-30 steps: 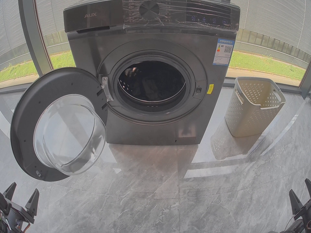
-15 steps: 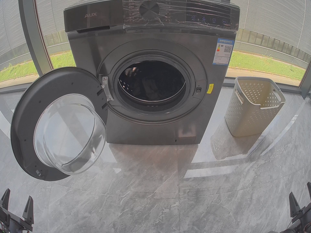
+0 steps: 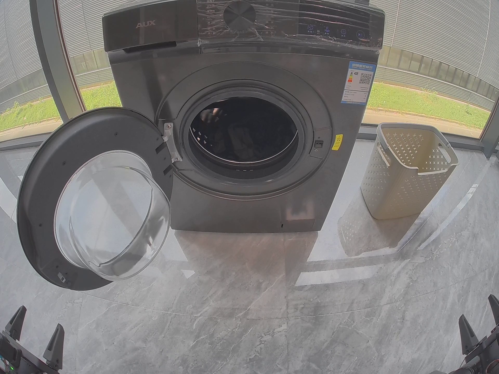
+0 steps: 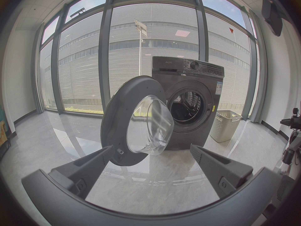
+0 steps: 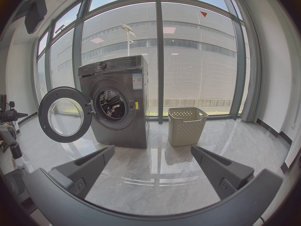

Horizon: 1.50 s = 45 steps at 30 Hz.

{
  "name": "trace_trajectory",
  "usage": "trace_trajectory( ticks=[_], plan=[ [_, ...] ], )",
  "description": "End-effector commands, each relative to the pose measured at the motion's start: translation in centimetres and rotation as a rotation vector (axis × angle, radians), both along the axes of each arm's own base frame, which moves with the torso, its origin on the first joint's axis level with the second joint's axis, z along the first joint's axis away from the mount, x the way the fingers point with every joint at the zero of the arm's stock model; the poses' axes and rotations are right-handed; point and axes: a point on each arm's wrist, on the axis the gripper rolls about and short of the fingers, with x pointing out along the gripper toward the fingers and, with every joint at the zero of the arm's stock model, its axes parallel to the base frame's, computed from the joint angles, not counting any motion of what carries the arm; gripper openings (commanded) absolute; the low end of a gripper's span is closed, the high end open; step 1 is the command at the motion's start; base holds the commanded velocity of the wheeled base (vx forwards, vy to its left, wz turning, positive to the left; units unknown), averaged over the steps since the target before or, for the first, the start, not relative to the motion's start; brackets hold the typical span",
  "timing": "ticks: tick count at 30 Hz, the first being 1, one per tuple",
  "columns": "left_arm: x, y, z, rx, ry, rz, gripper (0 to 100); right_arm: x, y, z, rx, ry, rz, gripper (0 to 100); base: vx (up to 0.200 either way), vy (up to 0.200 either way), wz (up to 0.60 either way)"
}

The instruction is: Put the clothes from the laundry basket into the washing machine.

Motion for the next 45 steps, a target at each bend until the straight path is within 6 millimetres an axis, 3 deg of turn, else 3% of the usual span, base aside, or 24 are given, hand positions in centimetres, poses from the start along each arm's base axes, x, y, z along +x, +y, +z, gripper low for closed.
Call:
trace_trajectory(
  ticks=[1,5,21,45],
  plan=[
    [0.11,-0.04,-0.49,-0.015,0.022,0.019,100,-0.02,0.0,-0.3,0.001,-0.003,0.0,100,0.0,0.0,0.0],
    [-0.6,-0.16,-0.67,-0.007,-0.062,0.077,100,-0.02,0.0,-0.3,-0.001,-0.003,0.0,100,0.0,0.0,0.0],
    [-0.59,-0.16,-0.73,-0.01,-0.059,0.072,100,-0.02,0.0,-0.3,-0.001,-0.003,0.0,100,0.0,0.0,0.0],
    [-0.6,-0.16,-0.69,-0.013,-0.061,0.07,100,-0.03,0.0,-0.26,-0.001,-0.005,0.0,100,0.0,0.2,0.0]
  ],
)
